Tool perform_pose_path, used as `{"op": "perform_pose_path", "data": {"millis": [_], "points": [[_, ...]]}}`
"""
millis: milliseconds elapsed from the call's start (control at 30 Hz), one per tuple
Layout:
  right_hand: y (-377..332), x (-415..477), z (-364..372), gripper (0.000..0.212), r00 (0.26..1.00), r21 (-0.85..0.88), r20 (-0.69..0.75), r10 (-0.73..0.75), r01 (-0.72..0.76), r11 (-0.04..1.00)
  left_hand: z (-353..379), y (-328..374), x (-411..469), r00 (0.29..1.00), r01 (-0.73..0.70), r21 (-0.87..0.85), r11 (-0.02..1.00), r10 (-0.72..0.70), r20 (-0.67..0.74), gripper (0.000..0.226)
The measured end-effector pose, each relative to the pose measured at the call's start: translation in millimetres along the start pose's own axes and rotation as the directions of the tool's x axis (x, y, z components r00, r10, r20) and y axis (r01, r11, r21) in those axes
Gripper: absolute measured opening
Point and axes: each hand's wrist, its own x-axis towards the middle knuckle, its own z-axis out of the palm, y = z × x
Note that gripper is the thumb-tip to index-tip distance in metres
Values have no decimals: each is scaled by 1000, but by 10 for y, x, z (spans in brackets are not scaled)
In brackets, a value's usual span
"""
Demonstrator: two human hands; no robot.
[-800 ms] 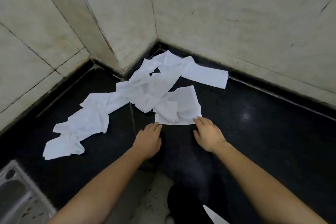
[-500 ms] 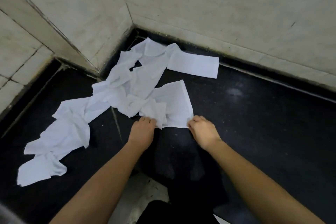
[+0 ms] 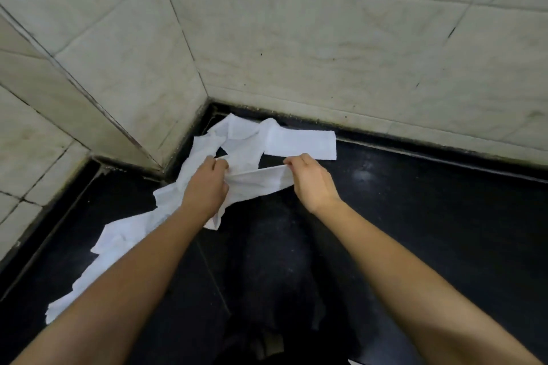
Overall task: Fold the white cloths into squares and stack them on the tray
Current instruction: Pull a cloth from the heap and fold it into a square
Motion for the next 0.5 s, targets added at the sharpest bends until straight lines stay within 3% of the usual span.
{"op": "perform_pose_path", "data": {"millis": [133, 233, 333, 400, 500], "points": [[-134, -100, -369, 46, 978, 21, -205, 45, -42, 999, -390, 189, 207, 973, -145, -29, 989, 138, -184, 34], [-160, -337, -556, 45, 940, 40, -327, 99, -91, 995, -519, 269, 175, 939, -255, -17, 967, 244, -242, 24], [-141, -659, -668, 45, 921, 57, -363, 139, -127, 990, -575, 376, 67, 919, -331, -141, 933, 285, -274, 10], [-99, -837, -766, 43, 913, 34, -381, 144, -142, 989, -580, 506, 58, 937, -318, -275, 907, 256, -239, 11], [25, -969, -877, 32, 838, 152, -479, 260, -213, 965, -523, 741, 103, 989, -148, -529, 836, 113, -99, 17]]}}
